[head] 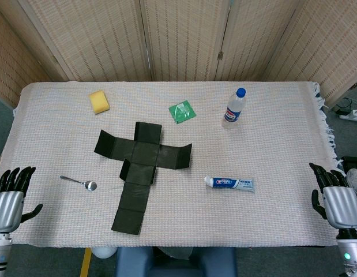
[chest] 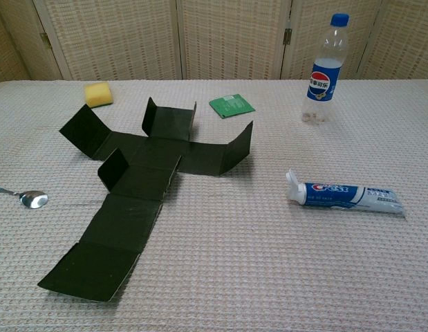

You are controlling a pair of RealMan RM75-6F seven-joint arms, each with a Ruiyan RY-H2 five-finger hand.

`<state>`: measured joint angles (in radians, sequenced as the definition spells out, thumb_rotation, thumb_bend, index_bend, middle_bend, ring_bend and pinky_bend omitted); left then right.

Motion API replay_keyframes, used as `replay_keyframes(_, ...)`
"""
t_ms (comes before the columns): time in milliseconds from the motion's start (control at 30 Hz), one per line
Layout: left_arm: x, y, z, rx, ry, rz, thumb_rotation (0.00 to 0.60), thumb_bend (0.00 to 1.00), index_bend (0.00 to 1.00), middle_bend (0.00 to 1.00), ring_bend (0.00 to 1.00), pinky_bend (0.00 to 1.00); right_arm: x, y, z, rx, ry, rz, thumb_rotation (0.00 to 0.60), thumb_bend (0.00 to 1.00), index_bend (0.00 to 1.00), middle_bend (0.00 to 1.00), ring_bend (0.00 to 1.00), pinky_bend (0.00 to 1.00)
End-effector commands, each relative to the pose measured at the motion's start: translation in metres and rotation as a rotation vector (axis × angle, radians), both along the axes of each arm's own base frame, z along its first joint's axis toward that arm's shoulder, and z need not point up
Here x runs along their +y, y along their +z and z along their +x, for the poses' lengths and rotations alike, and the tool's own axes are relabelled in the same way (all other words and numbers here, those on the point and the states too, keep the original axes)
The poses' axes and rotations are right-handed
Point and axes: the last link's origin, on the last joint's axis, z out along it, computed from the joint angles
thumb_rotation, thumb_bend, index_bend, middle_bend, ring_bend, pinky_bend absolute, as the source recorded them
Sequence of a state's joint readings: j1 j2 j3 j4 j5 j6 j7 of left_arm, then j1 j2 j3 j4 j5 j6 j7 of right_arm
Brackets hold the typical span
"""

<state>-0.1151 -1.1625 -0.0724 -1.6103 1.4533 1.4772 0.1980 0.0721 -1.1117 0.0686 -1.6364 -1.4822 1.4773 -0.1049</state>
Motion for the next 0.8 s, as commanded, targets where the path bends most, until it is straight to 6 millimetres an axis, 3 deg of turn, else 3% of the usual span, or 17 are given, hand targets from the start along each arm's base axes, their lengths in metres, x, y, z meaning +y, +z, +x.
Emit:
replay_keyframes(33, 0.001, 0.0, 0.0, 0.0, -0.002, 0.001, 0.6, 0.24, 0.06, 0.12, 0.06, 0.0, 0.0, 0.001, 0.001, -0.001, 0.006, -0.004, 0.6, 0.73, 0.09, 0.17, 0.23, 0.14)
replay_keyframes(500, 0.002, -0.001, 0.001, 0.0, -0.001, -0.003, 0.6, 0.24, 0.06, 0.12, 0.06, 0.0, -0.006, -0.007, 0.012, -0.002, 0.036, 0.036, 0.6, 0.73, 0.07, 0.17, 0.23, 0.14)
replay_keyframes(567, 0.002, -0.001, 0.001, -0.002, -0.002, -0.001, 0.6, 0.24, 0.06, 0.12, 0.06, 0.0, -0.01, -0.011, 0.016, 0.002, 0.044, 0.045, 0.6, 0.67, 0.07, 0.16, 0.23, 0.14)
replay_keyframes(633, 0.002, 0.0, 0.001, -0.007, -0.002, 0.002, 0.6, 0.24, 0.06, 0.12, 0.06, 0.0, -0.016, -0.018, 0.023, -0.001, 0.055, 0.06, 0.6, 0.56, 0.07, 0.16, 0.24, 0.14)
replay_keyframes(800, 0.001, 0.001, 0.0, -0.005, -0.002, 0.002, 0.6, 0.24, 0.07, 0.12, 0.06, 0.0, -0.038, -0.043, 0.046, -0.03, 0.072, 0.174, 0.6, 0.45, 0.03, 0.14, 0.21, 0.15)
